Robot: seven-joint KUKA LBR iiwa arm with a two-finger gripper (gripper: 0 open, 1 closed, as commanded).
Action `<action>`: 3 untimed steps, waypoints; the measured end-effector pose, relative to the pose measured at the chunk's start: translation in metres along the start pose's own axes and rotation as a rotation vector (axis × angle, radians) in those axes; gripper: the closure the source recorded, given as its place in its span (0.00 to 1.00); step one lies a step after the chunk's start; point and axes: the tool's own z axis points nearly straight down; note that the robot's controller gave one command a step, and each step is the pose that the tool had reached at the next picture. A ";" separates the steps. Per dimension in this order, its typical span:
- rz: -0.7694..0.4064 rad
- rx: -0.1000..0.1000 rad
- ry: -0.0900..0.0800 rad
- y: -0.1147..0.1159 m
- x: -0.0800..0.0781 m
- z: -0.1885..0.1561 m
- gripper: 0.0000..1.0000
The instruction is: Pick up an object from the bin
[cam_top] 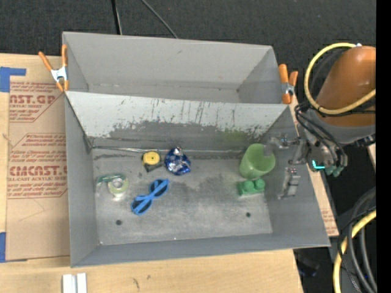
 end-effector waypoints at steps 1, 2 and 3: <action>-0.489 0.000 -0.005 -0.011 -0.056 0.077 0.00; -0.566 0.006 -0.036 -0.015 -0.060 0.121 0.00; -0.611 0.007 -0.041 -0.020 -0.069 0.129 0.00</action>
Offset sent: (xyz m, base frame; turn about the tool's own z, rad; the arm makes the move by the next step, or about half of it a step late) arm 0.0554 -0.0128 -0.0748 -0.4883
